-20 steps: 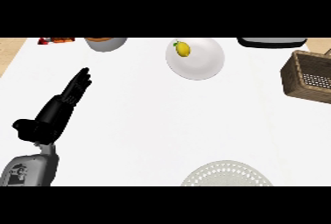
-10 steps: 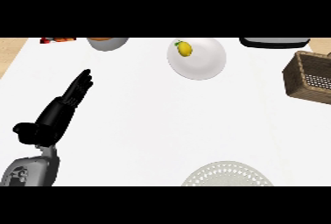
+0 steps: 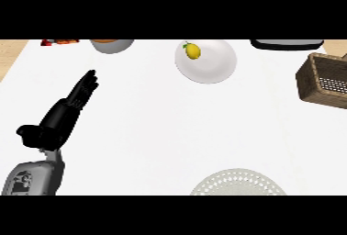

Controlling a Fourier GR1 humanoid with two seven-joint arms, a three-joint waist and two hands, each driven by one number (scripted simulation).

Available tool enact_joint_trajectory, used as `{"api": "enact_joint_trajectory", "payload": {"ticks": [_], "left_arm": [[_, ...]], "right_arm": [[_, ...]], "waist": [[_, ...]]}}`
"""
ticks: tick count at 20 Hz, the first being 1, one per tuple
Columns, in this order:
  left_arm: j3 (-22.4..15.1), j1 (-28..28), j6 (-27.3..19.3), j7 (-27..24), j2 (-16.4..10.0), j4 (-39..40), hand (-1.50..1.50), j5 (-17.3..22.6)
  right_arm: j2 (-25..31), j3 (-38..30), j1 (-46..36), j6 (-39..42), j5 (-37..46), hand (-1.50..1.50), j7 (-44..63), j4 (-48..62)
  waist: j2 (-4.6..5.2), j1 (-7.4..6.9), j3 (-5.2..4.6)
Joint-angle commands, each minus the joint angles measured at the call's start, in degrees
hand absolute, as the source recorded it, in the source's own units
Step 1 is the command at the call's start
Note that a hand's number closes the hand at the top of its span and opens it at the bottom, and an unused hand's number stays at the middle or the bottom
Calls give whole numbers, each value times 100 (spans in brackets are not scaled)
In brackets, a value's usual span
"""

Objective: Pick the tomato from the placemat and place it in the basket

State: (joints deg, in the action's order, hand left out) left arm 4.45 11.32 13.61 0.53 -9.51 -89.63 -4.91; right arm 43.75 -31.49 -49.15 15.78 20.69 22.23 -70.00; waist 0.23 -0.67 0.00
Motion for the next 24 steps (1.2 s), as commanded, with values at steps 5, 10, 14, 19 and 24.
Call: {"api": "enact_joint_trajectory", "payload": {"ticks": [5,10,14,19,24], "left_arm": [[-40,-169,136,76,21,-174,0,99],[107,117,193,10,-119,165,0,105],[0,323,-38,88,58,213,0,-59],[-98,74,-42,60,172,-32,0,-51],[-31,-11,2,263,85,-262,0,-4]], "right_arm": [[388,-83,200,-630,172,150,-1579,1523],[293,157,-139,-1463,525,150,-2508,2476],[310,-509,-265,-1892,74,150,-2584,2871],[554,-185,-577,-2171,324,-150,-3357,3775],[704,-112,-734,-1797,142,-150,-3623,3997]], "waist": [[-1,-13,2],[27,-61,3],[40,-43,7],[35,-88,6],[5,-43,4]]}}
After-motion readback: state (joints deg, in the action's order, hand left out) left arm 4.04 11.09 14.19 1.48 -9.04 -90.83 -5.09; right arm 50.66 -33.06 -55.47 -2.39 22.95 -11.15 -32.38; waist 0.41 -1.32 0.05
